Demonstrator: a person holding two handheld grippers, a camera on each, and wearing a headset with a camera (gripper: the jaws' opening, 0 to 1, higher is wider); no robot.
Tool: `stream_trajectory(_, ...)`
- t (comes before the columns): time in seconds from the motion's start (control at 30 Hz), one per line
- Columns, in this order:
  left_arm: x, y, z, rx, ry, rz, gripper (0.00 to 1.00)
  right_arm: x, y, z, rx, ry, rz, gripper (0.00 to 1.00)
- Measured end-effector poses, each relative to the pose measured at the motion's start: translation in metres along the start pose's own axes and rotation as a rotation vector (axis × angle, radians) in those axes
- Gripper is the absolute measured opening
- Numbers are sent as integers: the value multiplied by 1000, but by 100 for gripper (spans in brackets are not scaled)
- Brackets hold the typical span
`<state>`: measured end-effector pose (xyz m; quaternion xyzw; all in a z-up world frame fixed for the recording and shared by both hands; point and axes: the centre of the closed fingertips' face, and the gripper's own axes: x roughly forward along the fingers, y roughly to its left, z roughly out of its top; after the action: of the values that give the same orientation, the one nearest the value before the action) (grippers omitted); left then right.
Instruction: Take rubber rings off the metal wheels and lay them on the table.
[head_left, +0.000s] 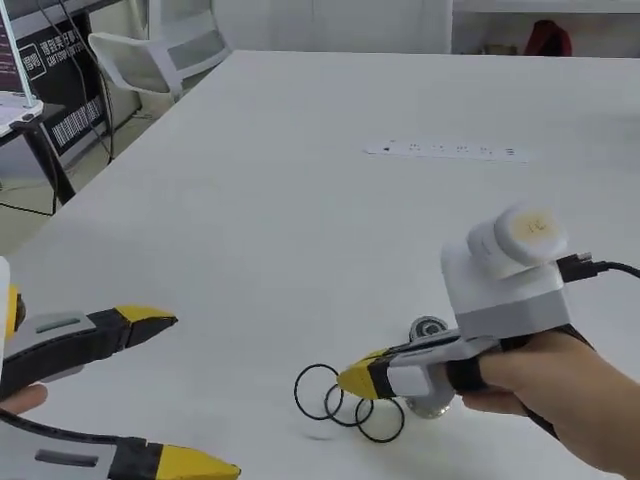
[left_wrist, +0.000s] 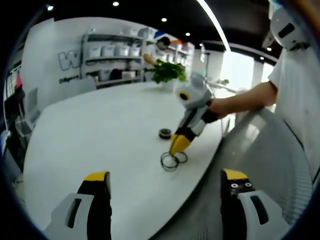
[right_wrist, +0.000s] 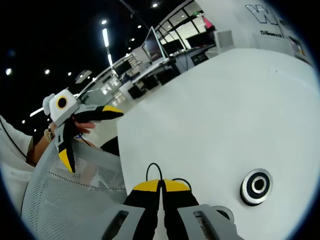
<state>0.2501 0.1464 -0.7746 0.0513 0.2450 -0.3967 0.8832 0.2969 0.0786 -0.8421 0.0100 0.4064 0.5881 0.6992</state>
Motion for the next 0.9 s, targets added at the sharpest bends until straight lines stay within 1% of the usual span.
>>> stream_trajectory(0.1,1,-1,0,0,1,-1,92,3,-2,-5,7,12,-13,0)
stream_trajectory(0.2,1,0,-2,-3,12,2,92,5,-8,-8,15,12,-47,0)
stream_trajectory(0.27,1,-2,-2,-1,11,-1,92,5,-9,-7,15,1,-50,0)
stream_trajectory(0.33,2,-3,-2,1,10,-6,91,6,-10,-7,46,-18,-42,0)
stream_trajectory(0.37,2,-3,-2,0,11,-6,91,6,-13,-7,57,-19,-46,0)
stream_trajectory(0.47,1,-2,-1,-4,8,1,91,5,-18,-8,58,-24,-73,0)
stream_trajectory(0.57,1,-2,-1,-6,1,0,90,4,-20,-7,67,-30,-80,0)
stream_trajectory(0.67,1,-3,-1,-4,8,0,90,4,-21,-5,62,-45,-88,0)
stream_trajectory(0.73,1,-4,-2,9,15,1,90,5,-20,-5,61,-45,-89,0)
stream_trajectory(0.83,1,-4,-2,11,15,1,90,7,-19,-7,31,-29,-96,0)
stream_trajectory(0.9,1,-3,-2,7,15,3,90,7,-19,-7,17,-28,-97,0)
